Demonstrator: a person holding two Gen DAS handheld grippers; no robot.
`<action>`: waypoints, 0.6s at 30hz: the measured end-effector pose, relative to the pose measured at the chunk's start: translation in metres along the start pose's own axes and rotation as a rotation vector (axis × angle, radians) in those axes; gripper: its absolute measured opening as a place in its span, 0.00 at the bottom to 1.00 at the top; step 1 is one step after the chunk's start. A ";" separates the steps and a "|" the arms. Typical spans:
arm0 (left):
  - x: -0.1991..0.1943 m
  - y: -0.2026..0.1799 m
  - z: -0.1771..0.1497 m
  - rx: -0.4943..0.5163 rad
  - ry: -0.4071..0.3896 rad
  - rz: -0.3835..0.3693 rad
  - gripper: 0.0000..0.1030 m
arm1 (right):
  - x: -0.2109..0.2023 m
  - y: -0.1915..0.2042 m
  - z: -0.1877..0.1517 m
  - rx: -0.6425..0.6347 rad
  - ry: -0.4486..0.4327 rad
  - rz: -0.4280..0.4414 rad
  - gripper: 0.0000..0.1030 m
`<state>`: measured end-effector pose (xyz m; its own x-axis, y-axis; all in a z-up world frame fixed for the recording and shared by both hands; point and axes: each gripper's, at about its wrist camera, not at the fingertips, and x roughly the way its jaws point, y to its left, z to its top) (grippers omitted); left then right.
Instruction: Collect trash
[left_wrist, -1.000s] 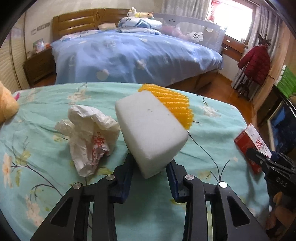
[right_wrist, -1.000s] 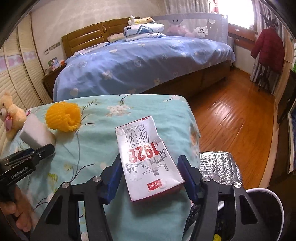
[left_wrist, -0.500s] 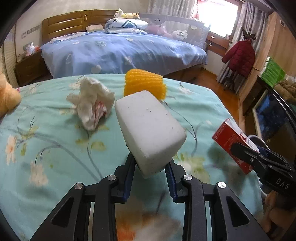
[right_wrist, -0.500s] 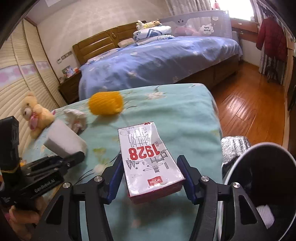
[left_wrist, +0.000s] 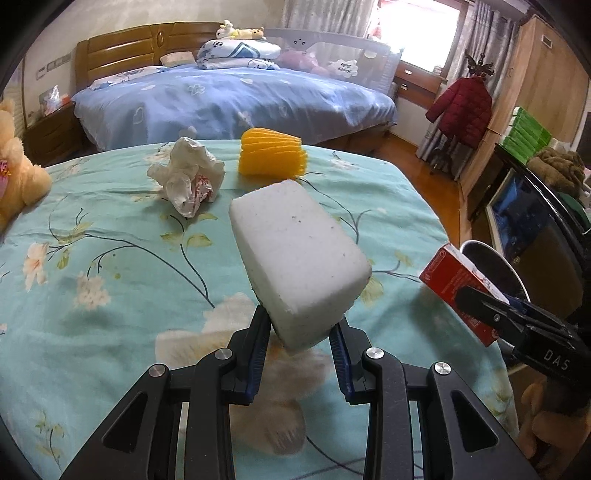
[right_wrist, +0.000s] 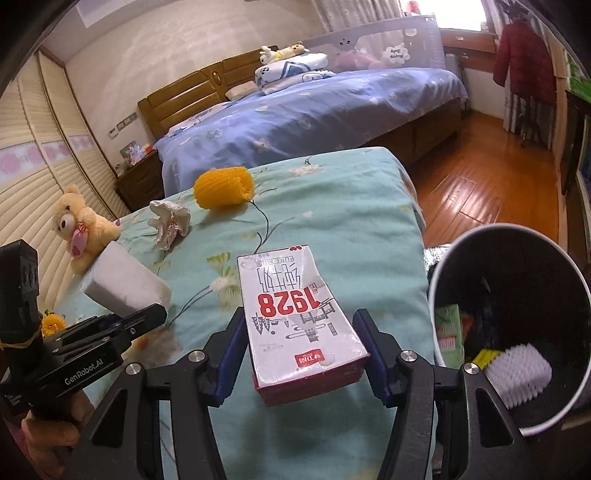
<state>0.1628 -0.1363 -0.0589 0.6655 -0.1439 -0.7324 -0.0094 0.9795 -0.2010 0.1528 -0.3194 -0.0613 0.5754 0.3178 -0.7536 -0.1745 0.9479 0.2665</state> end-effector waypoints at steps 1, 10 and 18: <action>-0.003 -0.001 -0.002 0.001 -0.001 -0.002 0.30 | -0.002 -0.001 -0.002 0.006 -0.003 -0.002 0.56; -0.016 -0.015 -0.013 0.040 0.000 -0.041 0.30 | -0.024 -0.011 -0.016 0.054 -0.031 -0.028 0.56; -0.026 -0.037 -0.020 0.100 -0.008 -0.081 0.30 | -0.042 -0.020 -0.027 0.091 -0.052 -0.048 0.56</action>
<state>0.1308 -0.1718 -0.0449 0.6668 -0.2226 -0.7112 0.1191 0.9739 -0.1932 0.1105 -0.3512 -0.0518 0.6220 0.2687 -0.7354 -0.0742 0.9553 0.2862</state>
